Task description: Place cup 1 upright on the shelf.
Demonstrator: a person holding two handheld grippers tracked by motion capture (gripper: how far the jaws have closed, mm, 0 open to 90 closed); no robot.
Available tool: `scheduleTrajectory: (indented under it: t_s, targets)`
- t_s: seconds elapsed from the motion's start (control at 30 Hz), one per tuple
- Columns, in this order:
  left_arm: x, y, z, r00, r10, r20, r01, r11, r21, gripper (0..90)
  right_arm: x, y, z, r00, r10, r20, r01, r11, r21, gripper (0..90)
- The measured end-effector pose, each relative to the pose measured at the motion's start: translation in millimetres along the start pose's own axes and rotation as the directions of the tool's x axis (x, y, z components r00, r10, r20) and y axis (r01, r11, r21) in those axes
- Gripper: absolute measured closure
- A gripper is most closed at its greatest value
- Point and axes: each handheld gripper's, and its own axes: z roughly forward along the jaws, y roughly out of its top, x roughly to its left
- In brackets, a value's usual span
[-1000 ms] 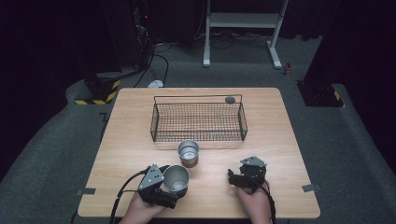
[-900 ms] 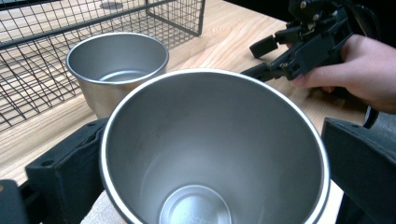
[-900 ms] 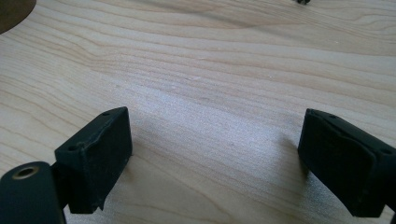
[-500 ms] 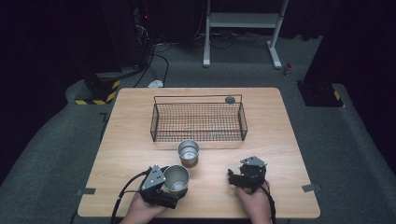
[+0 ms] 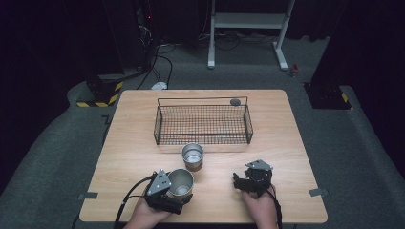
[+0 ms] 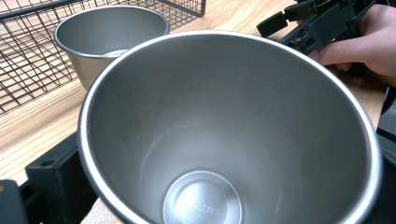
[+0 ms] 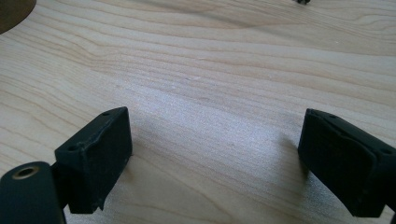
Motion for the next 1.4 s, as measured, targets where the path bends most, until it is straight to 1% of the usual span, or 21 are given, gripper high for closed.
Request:
scheduleTrajectory:
  t_s: [0.07,0.13,0.23,0.47,0.63,0.83,1.07,1.2,1.4]
  targets:
    - [-0.2,-0.3,0.5,1.0000,0.006,0.003,-0.006,1.0000,0.000,0.6,0.0,0.0,0.0,1.0000,0.000,0.000,0.000,1.000,0.000,9.7]
    - [-0.4,-0.5,1.0,0.9999,0.012,-0.003,-0.012,0.9999,-0.007,2.2,0.0,0.0,0.0,1.0000,0.000,0.000,0.000,1.000,0.000,9.7]
    - [-0.1,-0.4,1.2,1.0000,0.008,0.004,-0.008,0.9999,-0.011,3.4,0.0,0.0,0.0,1.0000,0.000,0.000,0.000,1.000,0.000,9.7]
    - [-0.6,-0.8,-0.2,0.9999,0.017,-0.004,-0.017,0.9993,-0.035,9.4,0.0,0.0,0.0,1.0000,0.000,0.000,0.000,1.000,0.000,9.7]
    - [-0.1,-1.5,-0.7,0.9998,0.017,-0.010,-0.018,0.9991,-0.038,12.8,0.0,0.0,0.0,1.0000,0.000,0.000,0.000,1.000,0.000,9.7]
    - [0.8,-2.3,-0.5,0.9999,0.012,-0.001,-0.012,0.9991,-0.041,13.5,0.0,0.0,0.0,1.0000,0.000,0.000,0.000,1.000,0.000,9.7]
    - [0.6,-2.2,-1.0,1.0000,0.010,-0.001,-0.010,0.9991,-0.042,13.8,0.0,0.0,0.0,1.0000,0.000,0.000,0.000,1.000,0.000,9.7]
    - [1.6,-1.6,-1.7,1.0000,0.002,0.002,-0.002,0.9989,-0.047,13.8,0.0,0.0,0.0,1.0000,0.000,0.000,0.000,1.000,0.000,9.7]
    - [2.8,-0.6,-4.9,0.9999,-0.004,-0.010,0.003,0.9980,-0.063,13.9,0.0,0.0,0.0,1.0000,0.000,0.000,0.000,1.000,0.000,9.7]
